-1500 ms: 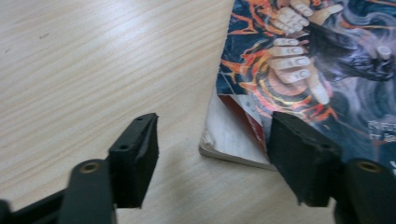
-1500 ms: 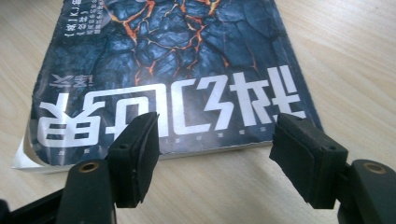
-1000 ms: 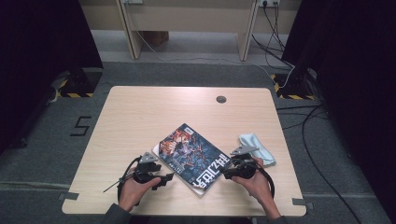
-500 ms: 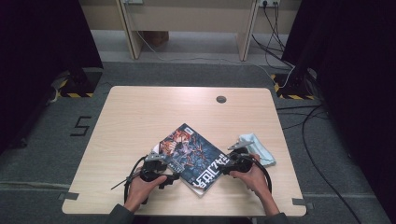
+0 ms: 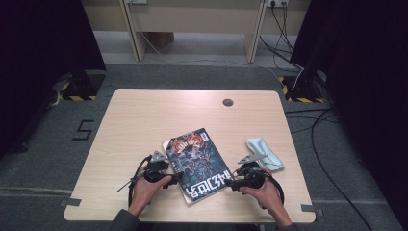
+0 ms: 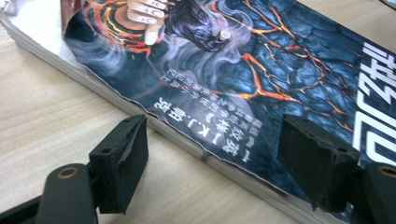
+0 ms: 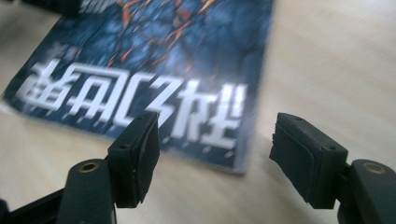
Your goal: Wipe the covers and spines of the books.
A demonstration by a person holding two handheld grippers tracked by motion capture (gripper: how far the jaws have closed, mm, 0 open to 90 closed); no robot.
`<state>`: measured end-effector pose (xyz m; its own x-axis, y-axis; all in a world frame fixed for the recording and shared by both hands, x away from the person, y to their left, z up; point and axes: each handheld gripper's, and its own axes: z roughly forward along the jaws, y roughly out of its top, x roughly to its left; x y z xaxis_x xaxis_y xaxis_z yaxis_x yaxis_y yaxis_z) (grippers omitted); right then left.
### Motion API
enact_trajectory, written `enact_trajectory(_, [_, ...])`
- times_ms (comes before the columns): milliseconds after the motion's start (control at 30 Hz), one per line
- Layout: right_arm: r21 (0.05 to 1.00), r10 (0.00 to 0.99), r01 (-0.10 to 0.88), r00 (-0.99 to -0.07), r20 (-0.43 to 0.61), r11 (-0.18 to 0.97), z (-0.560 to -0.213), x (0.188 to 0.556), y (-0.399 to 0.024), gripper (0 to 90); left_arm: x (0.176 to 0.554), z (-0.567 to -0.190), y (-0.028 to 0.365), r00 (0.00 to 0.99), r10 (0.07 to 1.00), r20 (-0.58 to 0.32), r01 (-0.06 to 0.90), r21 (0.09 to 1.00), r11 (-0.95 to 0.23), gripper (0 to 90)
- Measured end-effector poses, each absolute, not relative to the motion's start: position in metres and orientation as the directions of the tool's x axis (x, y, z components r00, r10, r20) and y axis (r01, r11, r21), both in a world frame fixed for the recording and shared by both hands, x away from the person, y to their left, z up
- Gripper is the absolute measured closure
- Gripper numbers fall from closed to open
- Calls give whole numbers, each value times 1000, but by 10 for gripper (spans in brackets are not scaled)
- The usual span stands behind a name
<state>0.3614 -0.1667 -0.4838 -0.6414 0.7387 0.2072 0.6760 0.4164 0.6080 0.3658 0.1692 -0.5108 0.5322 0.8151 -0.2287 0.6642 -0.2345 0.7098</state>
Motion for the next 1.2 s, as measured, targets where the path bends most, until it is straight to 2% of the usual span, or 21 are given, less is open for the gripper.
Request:
enact_trajectory(133, [604, 758, 683, -624, 190, 411, -490, 366, -168, 331, 361, -511, 165, 554, 804, -216, 657, 707, -263, 243])
enact_trajectory(367, [589, 715, 672, -665, 215, 448, -496, 367, -158, 338, 361, -512, 162, 554, 803, -220, 652, 714, -255, 240])
enact_trajectory(433, [579, 701, 663, -682, 207, 474, -495, 362, -152, 301, 362, -513, 163, 552, 805, -216, 648, 719, -252, 246])
enact_trajectory(600, [539, 648, 651, -725, 234, 535, -491, 347, -142, 355, 363, -513, 171, 538, 813, -223, 652, 721, -234, 249])
enact_trajectory(733, [570, 638, 633, -735, 230, 523, -486, 347, -140, 369, 363, -513, 173, 544, 811, -214, 652, 717, -247, 263])
enact_trajectory(900, [600, 694, 651, -689, 209, 466, -485, 353, -151, 400, 361, -513, 170, 561, 811, -170, 633, 719, -287, 277])
enact_trajectory(1067, [633, 680, 611, -711, 176, 475, -485, 358, -150, 456, 360, -512, 168, 574, 808, -136, 618, 719, -318, 283])
enact_trajectory(1200, [640, 683, 613, -707, 183, 463, -486, 365, -150, 472, 356, -509, 162, 596, 801, -51, 572, 727, -380, 306])
